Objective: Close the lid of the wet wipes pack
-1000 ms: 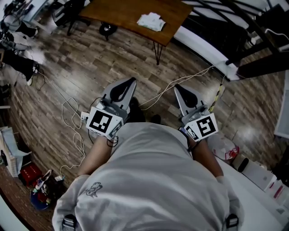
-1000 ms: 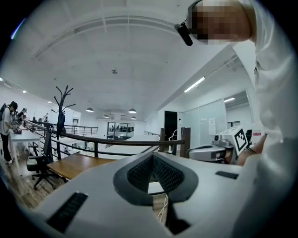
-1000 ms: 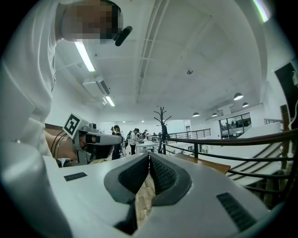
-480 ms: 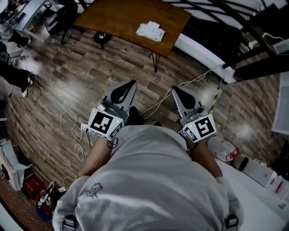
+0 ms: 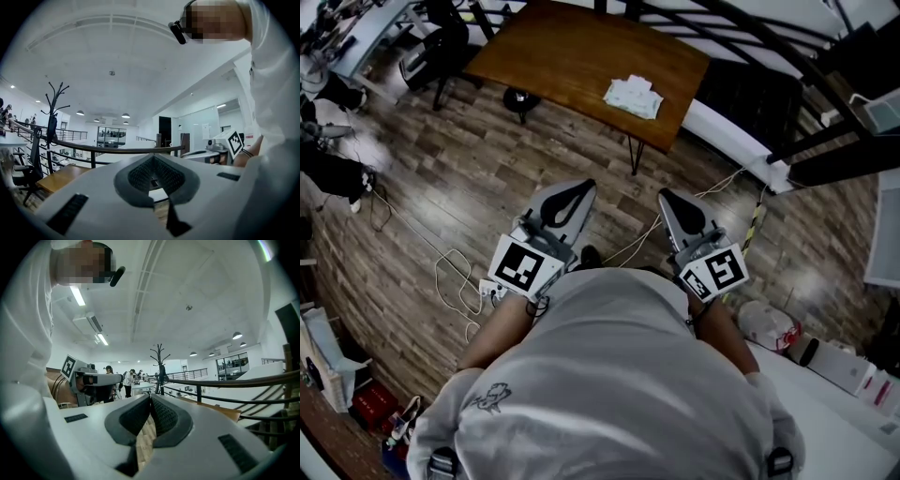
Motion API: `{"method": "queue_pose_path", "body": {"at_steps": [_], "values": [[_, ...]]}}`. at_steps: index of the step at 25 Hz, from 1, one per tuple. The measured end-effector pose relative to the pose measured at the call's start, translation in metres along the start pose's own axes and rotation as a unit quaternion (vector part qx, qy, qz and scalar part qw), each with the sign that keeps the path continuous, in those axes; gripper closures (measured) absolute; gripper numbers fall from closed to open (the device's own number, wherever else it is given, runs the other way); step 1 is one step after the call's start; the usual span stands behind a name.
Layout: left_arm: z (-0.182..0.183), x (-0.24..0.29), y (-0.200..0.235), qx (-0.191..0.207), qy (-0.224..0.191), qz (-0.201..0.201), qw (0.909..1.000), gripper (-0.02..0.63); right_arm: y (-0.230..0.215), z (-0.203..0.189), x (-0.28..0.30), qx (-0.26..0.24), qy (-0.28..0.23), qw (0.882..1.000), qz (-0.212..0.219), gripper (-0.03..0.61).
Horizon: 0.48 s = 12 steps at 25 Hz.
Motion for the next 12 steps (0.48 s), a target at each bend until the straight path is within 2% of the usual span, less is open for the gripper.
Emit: {"method": "queue_pose_path", "body": {"at_steps": [6,12], "values": [[-0.005,-0.008,0.025,-0.011,0.002,0.002,0.9999,0.604,0.005,-0.004,0.026,0.005,0.01,1.0,0.0,0.545],[-0.006,0.001,0.045,-0.011,-0.003,0.019,0.9998,0.604,-0.013,-0.006,0.049,0.008,0.009,1.0,0.004,0.545]]}}
Point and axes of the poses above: the fingertips, and each gripper's own axes: x forward along the fingers, y to its left, z out of its top, the point moved 10 cm from there along -x, backward along the fingers, and after that the axes turned 13 degrees about -z, right-handed, at the moved point
